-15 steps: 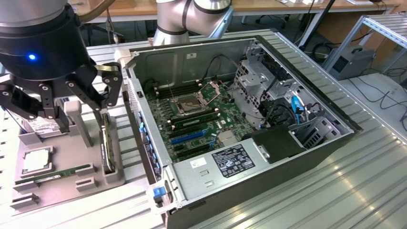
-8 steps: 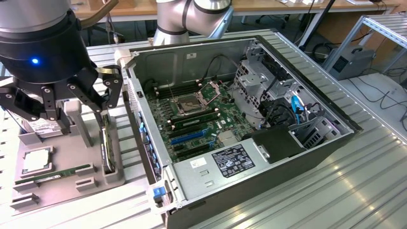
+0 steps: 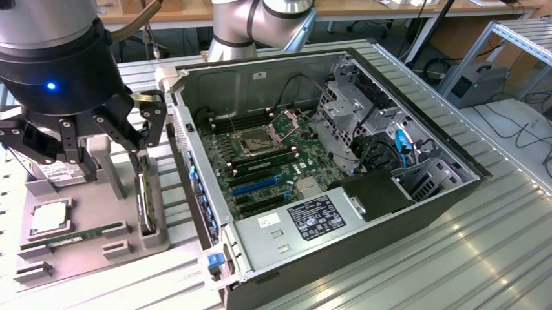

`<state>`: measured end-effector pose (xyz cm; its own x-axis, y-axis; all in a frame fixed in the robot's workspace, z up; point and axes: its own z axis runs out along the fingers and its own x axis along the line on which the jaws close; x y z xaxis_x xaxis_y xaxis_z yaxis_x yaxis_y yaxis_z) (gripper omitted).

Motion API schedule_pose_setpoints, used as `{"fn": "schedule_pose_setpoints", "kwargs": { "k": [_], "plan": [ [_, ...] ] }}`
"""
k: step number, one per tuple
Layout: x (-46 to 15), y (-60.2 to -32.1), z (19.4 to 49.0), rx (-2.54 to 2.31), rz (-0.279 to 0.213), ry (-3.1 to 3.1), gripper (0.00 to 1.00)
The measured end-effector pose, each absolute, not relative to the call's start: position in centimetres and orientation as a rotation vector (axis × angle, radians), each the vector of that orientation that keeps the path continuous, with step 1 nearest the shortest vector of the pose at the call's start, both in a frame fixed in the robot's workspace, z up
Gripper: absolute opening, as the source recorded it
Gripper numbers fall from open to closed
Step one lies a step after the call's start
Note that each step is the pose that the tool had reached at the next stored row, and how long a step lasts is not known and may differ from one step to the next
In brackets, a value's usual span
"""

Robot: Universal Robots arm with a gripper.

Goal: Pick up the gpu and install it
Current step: 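Pick up the gpu and move the gpu toward the slot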

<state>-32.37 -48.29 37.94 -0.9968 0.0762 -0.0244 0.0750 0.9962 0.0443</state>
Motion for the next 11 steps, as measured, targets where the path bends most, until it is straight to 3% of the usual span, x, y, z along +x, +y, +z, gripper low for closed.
{"fn": "schedule_pose_setpoints", "kwargs": {
  "k": [11],
  "plan": [
    [-32.38, -48.29, 37.30, 0.118, 0.068, 3.113, 0.54]
  ]
}}
